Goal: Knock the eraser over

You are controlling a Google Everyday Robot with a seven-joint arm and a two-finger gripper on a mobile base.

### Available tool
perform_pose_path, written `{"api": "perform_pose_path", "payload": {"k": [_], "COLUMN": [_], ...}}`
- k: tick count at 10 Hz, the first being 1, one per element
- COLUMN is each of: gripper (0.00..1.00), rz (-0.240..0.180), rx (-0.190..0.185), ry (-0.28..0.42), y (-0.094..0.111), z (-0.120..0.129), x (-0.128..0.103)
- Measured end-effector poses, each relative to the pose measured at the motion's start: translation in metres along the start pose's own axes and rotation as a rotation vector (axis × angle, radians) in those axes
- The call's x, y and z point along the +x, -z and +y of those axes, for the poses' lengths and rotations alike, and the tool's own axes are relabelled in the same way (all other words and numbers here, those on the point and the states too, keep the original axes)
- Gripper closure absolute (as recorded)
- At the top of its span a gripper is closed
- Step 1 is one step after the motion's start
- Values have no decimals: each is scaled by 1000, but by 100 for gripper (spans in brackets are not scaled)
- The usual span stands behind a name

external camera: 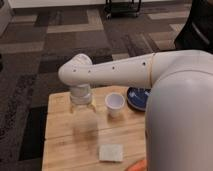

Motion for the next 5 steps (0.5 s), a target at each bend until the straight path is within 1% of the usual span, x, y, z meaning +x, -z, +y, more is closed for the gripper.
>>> {"api": "perform_pose_path", "payload": {"k": [2, 5], "gripper": [35, 35], "rz": [3, 9], "rx": [-2, -10], "ry": [-29, -74], "y": [-3, -6], "z": [-15, -54], "x": [2, 10]}}
